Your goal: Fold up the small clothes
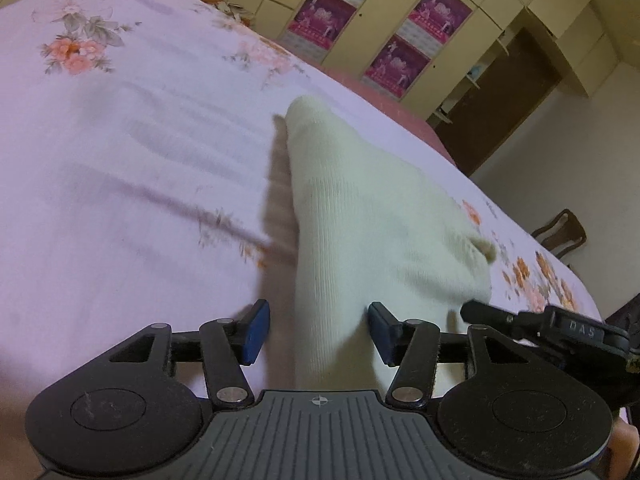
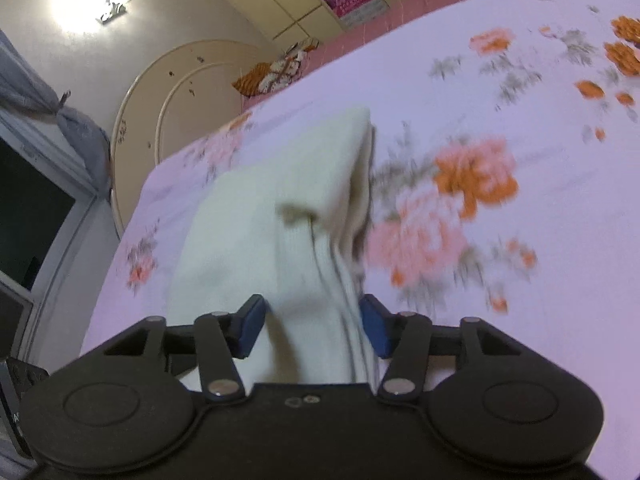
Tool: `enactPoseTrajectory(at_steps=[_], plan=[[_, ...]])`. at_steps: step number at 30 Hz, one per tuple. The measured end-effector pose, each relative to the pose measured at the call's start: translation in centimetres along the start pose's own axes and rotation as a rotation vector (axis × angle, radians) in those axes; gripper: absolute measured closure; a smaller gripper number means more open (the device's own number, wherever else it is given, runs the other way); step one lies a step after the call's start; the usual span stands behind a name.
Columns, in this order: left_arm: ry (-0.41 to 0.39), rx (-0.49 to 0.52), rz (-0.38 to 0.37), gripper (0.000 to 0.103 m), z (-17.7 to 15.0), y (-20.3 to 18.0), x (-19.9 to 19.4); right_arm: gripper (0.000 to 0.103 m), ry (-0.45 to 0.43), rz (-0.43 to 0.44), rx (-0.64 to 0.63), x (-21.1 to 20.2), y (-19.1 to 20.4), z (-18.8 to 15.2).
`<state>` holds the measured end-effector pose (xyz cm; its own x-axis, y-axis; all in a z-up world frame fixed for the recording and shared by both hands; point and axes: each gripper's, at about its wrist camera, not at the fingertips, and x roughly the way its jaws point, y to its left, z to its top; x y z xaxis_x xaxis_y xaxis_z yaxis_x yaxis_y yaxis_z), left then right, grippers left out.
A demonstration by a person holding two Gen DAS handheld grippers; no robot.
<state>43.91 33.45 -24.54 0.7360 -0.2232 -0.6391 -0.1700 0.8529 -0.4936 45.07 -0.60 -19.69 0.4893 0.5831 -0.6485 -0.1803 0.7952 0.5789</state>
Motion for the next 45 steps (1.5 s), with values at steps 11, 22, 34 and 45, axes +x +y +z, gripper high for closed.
enactPoseTrajectory(at_steps=[11,22,34,45], plan=[[0.043,0.086,0.016,0.055,-2.1,-1.4,-1.0,0.087,0.06,-0.037,-0.039,-2.1,1.4,-3.3],[0.068,0.118,0.055,0.051,-1.9,-2.2,-1.5,0.075,-0.014,-0.184,-0.039,-3.2,2.2,-4.0],[-0.03,0.208,0.05,0.041,1.6,-4.8,-1.9,0.075,-0.147,-0.216,-0.167,-3.2,5.9,-0.5],[0.03,0.218,0.099,0.017,3.0,-4.8,4.6,0.076,-0.112,-0.291,-0.137,2.1,4.0,1.5]])
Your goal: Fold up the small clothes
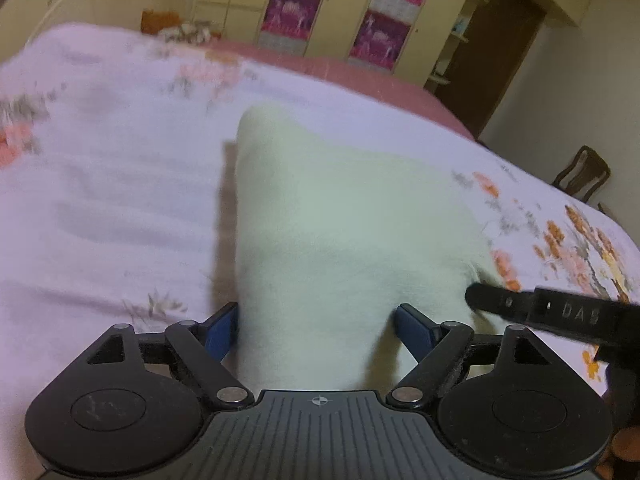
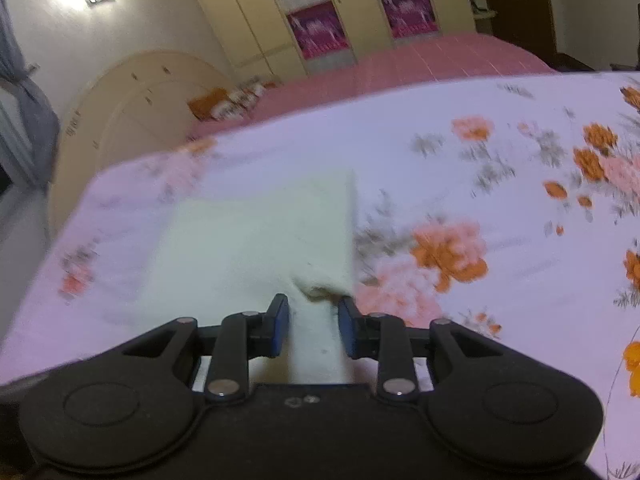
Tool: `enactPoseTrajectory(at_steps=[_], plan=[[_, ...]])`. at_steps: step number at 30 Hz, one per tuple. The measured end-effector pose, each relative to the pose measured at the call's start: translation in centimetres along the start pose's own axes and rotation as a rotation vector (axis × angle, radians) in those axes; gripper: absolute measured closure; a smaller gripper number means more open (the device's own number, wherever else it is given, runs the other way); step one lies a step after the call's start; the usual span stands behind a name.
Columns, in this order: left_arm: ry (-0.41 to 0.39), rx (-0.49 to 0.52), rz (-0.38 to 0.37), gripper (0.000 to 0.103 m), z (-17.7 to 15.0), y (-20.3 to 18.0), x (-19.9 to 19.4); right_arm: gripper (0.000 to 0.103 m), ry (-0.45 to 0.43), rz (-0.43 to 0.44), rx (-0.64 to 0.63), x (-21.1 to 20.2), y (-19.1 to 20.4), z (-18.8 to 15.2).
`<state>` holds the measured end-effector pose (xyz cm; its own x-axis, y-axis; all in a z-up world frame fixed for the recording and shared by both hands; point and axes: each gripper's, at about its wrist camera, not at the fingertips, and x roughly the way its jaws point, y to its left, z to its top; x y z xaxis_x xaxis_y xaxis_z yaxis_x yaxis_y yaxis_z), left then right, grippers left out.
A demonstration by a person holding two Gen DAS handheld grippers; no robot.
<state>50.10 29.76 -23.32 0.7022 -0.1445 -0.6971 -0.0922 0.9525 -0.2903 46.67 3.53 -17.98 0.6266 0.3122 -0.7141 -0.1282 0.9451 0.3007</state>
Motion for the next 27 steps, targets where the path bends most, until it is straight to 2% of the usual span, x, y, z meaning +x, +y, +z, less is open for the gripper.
enactPoseTrajectory(at_steps=[2,5,10,11,12,14,18,21,23,25,26,27], plan=[[-0.01,0.026,0.001,0.013,-0.2,-0.3,0.1,0.071,0.017,-0.001,0.027,0.8,-0.8,-0.5],[0.01,0.066,-0.002,0.0,-0.3,-1.1,0.2,0.067,0.016,0.006,0.046,0.7,-1.2,-0.6],[0.036,0.047,0.065,0.0,-0.3,-1.9,0.2,0.064,-0.012,0.034,0.084,-1.4,-1.3,0.1],[0.033,0.044,0.088,0.0,-0.4,-2.2,0.1,0.061,-0.015,0.034,0.085,-1.8,-1.3,0.2],[0.025,0.044,0.101,0.0,-0.6,-2.4,-0.1,0.052,-0.013,0.034,0.085,-2.2,-1.4,0.1],[0.024,0.035,0.12,0.0,-0.8,-2.7,-0.3,0.04,-0.003,0.044,0.085,-3.0,-1.6,-0.2],[0.012,-0.034,0.114,0.0,-1.2,-2.3,-0.9,0.036,0.027,0.045,0.064,-4.2,-2.0,-1.2],[-0.012,-0.066,0.192,0.0,-1.7,-2.6,-2.0,0.026,0.056,0.049,0.059,-4.9,-2.3,-2.1],[-0.021,-0.041,0.225,0.0,-1.9,-3.1,-3.0,0.025,0.078,0.054,0.056,-5.6,-2.5,-2.9],[-0.032,-0.01,0.166,0.0,-2.3,-3.3,-4.7,0.021,0.098,0.067,0.06,-6.7,-2.7,-3.6],[-0.042,-0.023,0.107,0.0,-2.6,-3.0,-5.7,0.018,0.107,0.078,0.061,-7.3,-2.8,-3.9],[-0.056,-0.059,0.088,0.0,-2.8,-2.9,-6.6,0.015,0.111,0.086,0.06,-7.9,-2.8,-4.2]])
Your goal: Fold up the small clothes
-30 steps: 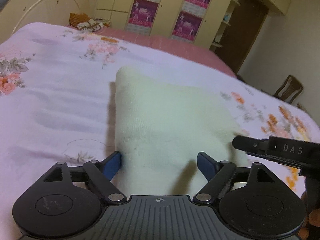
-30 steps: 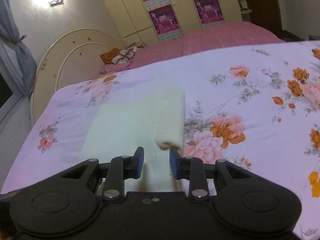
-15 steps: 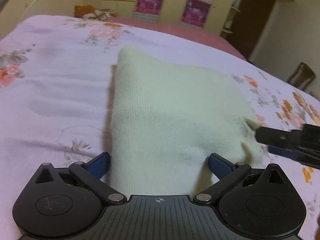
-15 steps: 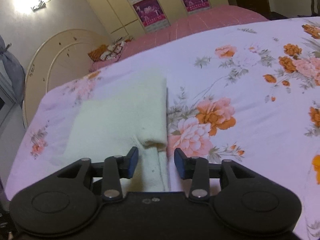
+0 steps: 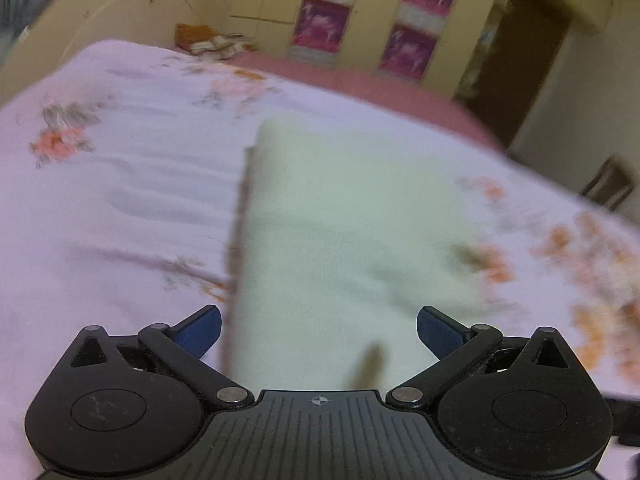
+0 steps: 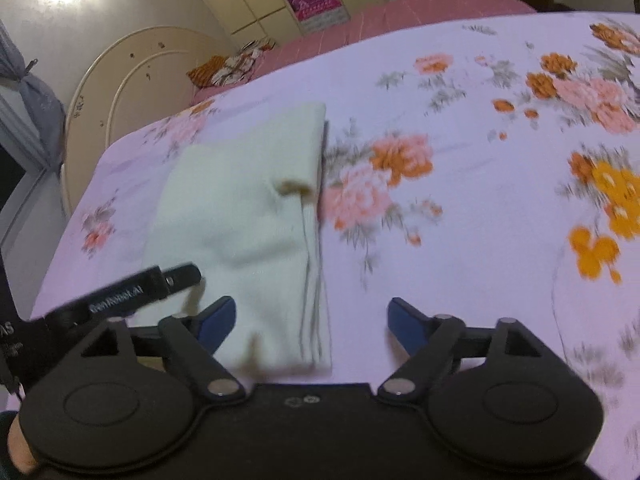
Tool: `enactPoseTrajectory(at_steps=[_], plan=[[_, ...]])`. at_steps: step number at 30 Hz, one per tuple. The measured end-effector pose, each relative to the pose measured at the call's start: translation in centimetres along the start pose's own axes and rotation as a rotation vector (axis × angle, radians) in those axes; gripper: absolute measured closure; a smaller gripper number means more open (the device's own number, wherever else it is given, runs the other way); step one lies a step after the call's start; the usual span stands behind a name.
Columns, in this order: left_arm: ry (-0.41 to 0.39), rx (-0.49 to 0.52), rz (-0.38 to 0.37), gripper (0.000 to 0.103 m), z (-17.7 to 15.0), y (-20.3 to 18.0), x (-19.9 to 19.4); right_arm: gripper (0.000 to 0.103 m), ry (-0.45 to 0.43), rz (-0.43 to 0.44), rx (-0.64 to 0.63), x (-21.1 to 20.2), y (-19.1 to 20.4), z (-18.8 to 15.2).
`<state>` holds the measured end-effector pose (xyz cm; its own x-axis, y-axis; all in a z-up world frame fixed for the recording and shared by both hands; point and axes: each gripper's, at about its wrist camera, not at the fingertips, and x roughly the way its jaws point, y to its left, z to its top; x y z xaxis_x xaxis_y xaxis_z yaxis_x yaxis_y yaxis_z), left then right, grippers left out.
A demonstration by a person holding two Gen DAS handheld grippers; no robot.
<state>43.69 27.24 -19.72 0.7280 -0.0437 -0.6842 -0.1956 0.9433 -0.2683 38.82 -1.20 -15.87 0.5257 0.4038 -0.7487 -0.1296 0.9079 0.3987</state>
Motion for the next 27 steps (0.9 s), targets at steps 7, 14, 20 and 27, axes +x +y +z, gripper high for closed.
enactPoseTrajectory(at_steps=[7,14,20,27], plan=[[-0.075,0.003,0.155,0.0,-2.6,-1.6,-9.0,0.004,0.034,0.091,-0.04,-6.0,0.0,-3.5],[-0.081,0.116,0.202,0.0,-7.3,-5.1,-19.1,0.001,0.048,0.099,-0.17,-14.5,1.5,-8.5],[-0.118,0.163,0.218,0.0,-11.5,-7.8,-27.3,0.001,-0.166,-0.009,-0.314,-24.2,3.4,-12.8],[-0.169,0.139,0.232,0.0,-14.5,-8.8,-34.2,0.001,-0.378,-0.105,-0.357,-31.5,4.9,-15.7]])
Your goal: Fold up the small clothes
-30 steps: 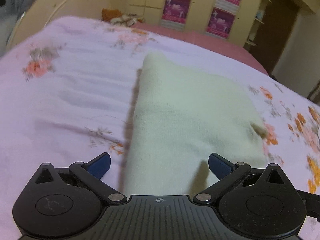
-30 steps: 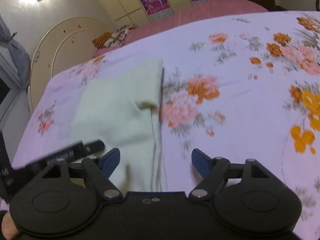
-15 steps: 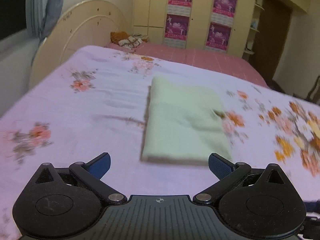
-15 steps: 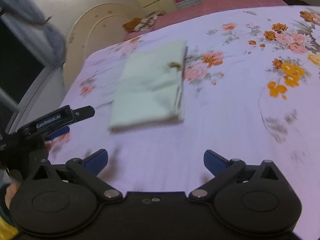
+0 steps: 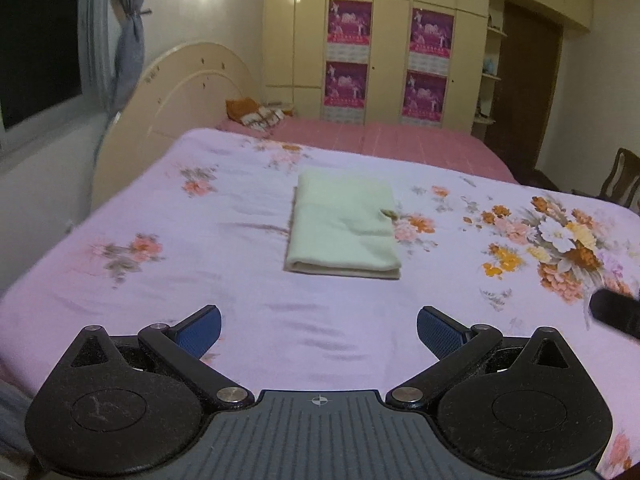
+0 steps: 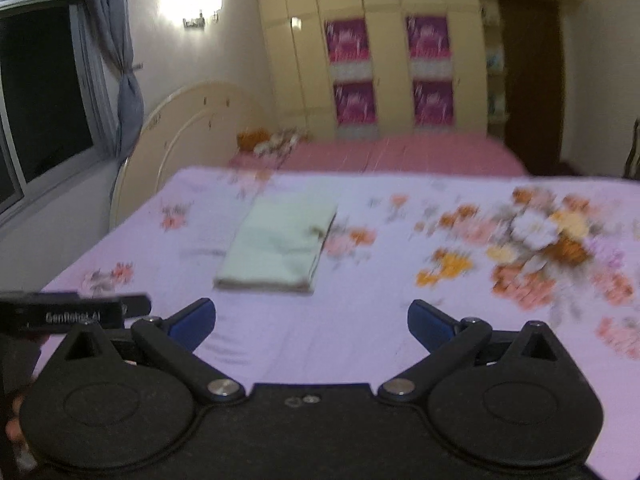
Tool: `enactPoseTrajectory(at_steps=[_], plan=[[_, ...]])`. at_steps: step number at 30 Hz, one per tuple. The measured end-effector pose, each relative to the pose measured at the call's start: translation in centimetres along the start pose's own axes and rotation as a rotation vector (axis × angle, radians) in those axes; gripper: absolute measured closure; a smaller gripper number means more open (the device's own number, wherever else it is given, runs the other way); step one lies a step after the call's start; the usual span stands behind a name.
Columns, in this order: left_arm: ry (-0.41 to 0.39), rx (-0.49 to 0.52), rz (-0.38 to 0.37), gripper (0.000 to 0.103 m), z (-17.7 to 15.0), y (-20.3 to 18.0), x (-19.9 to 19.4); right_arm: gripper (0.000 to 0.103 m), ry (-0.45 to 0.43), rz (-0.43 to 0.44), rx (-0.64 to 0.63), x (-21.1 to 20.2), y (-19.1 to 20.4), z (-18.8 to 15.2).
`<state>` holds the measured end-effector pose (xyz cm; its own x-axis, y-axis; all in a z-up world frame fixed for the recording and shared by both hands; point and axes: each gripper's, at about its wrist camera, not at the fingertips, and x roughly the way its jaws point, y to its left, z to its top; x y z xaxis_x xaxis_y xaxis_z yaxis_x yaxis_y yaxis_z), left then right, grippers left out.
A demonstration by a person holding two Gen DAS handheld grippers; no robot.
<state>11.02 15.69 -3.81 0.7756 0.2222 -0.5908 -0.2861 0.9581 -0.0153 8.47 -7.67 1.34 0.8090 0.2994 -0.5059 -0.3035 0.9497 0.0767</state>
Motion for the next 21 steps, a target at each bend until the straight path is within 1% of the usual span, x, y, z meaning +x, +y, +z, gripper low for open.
enactPoseTrajectory(at_steps=[2,4,9,15,21], plan=[[-0.007,0.002,0.022,0.0,-0.3,0.0,-1.4,0.001,-0.043,-0.012,-0.022,-1.4,0.6,0.0],[-0.007,0.0,0.028,0.0,-0.3,0.2,-2.6,0.001,-0.067,-0.023,-0.028,-2.0,0.8,0.1],[-0.028,-0.007,0.053,0.0,-0.4,0.9,-4.5,0.001,-0.089,-0.021,-0.013,-2.7,1.0,0.4],[-0.025,-0.042,0.06,0.0,0.0,1.4,-4.8,0.001,-0.094,-0.023,-0.019,-2.7,1.1,0.4],[-0.034,-0.024,0.063,0.0,0.0,0.7,-4.8,0.001,-0.096,-0.031,-0.026,-3.0,1.3,0.2]])
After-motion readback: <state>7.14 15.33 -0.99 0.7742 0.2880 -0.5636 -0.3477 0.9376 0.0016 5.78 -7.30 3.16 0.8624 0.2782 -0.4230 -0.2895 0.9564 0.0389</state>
